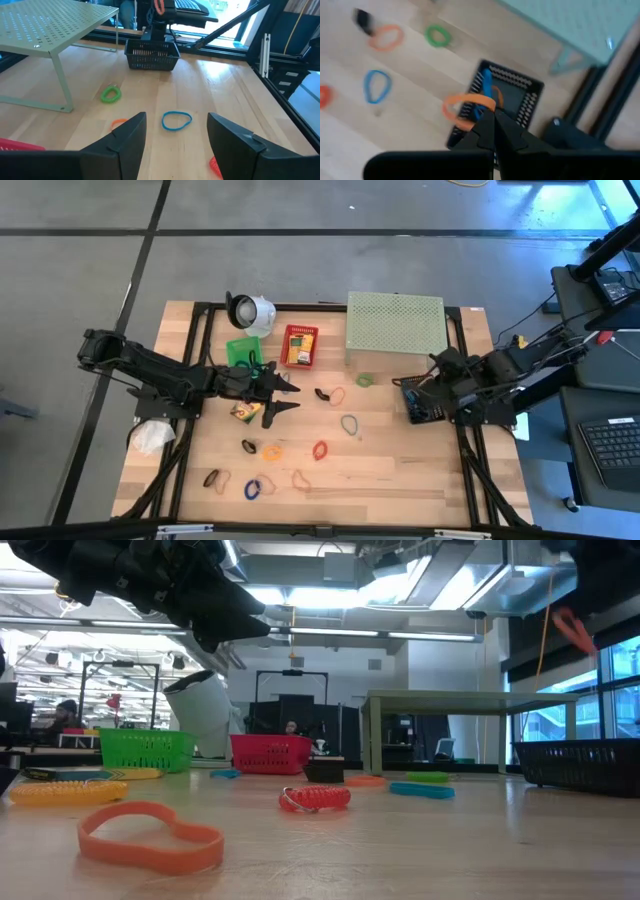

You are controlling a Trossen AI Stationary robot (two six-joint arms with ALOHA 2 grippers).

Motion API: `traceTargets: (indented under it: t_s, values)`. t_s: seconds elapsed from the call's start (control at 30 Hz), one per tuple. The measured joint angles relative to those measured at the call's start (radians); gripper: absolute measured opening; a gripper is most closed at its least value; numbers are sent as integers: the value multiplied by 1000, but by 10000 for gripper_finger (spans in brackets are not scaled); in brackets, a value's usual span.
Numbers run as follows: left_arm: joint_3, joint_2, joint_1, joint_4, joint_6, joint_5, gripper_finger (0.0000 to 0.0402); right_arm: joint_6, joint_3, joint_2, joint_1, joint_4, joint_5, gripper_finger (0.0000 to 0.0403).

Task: Pick & Place Office Desk Supplies
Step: Put the orange rubber band into the black basket

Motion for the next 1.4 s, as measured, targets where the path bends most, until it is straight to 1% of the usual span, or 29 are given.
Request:
traceTargets:
  t_s: [0.17,0.27,0.4,0.53,0.83,1.27,1.4]
  values:
    - [0,0,0,0,6,0,203,58,-139,-26,-1,41,-72,0]
    - [0,0,0,0,6,0,203,67,-234,-32,-1,135,-121,0]
    - [0,0,0,0,6,0,203,64,-351,-32,-1,278,-161,0]
    - [0,0,0,0,6,0,203,74,-419,-32,-1,345,-177,0]
    - [0,0,0,0,7,-3,203,57,-419,-20,-26,366,-166,0]
    - [0,0,0,0,8,-4,203,-44,-419,-19,-92,372,-258,0]
    - [0,0,0,0,8,-4,203,-108,-419,-19,-109,414,-279,9]
